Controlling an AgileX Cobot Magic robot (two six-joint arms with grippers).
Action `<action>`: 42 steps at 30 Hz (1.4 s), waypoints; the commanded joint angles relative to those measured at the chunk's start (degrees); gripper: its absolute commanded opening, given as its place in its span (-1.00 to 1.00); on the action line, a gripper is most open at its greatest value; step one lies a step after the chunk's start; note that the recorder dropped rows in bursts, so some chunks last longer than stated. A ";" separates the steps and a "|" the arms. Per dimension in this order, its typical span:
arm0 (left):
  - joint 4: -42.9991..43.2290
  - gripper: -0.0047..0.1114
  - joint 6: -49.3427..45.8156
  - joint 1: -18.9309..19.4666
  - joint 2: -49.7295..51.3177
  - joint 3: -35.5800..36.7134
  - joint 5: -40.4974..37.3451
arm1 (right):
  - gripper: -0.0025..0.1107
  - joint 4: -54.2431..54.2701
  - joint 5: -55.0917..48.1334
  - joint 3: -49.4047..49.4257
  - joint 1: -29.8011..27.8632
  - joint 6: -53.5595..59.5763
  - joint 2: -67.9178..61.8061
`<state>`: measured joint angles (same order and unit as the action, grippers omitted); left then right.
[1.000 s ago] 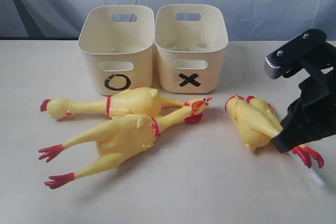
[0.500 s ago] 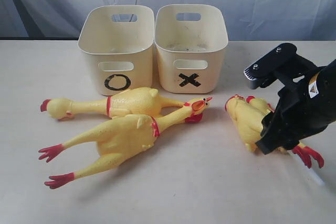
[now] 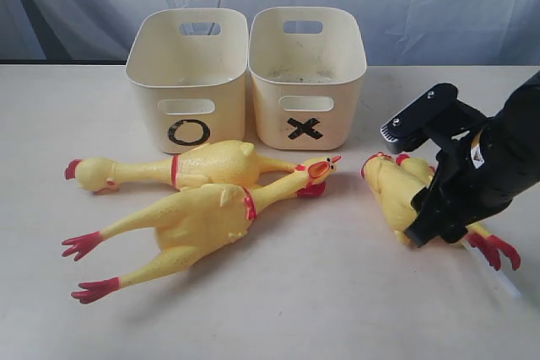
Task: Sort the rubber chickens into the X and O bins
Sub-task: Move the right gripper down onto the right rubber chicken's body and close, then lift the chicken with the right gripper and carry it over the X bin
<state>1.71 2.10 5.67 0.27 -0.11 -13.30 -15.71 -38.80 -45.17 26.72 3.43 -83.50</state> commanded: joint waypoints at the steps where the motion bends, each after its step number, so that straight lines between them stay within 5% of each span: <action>1: 0.03 -0.92 0.24 0.01 -0.27 0.11 0.42 | 0.17 -0.74 2.14 -0.31 0.11 -0.51 -2.45; 20: 0.03 -0.92 0.24 0.01 -0.27 0.11 0.42 | 0.14 -1.92 3.10 -0.31 0.11 -3.43 -6.57; 34: 0.03 -0.92 0.24 0.01 -0.27 0.11 0.42 | -0.98 -1.83 3.13 -0.31 0.11 -4.83 -6.57; 42: 0.03 -0.92 0.24 0.01 -0.27 0.11 0.42 | -0.97 -0.21 3.01 -0.31 0.11 -5.04 -5.05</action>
<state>1.71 2.10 5.67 0.27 -0.11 -13.30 -16.80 -35.96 -45.17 26.72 -1.38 -89.82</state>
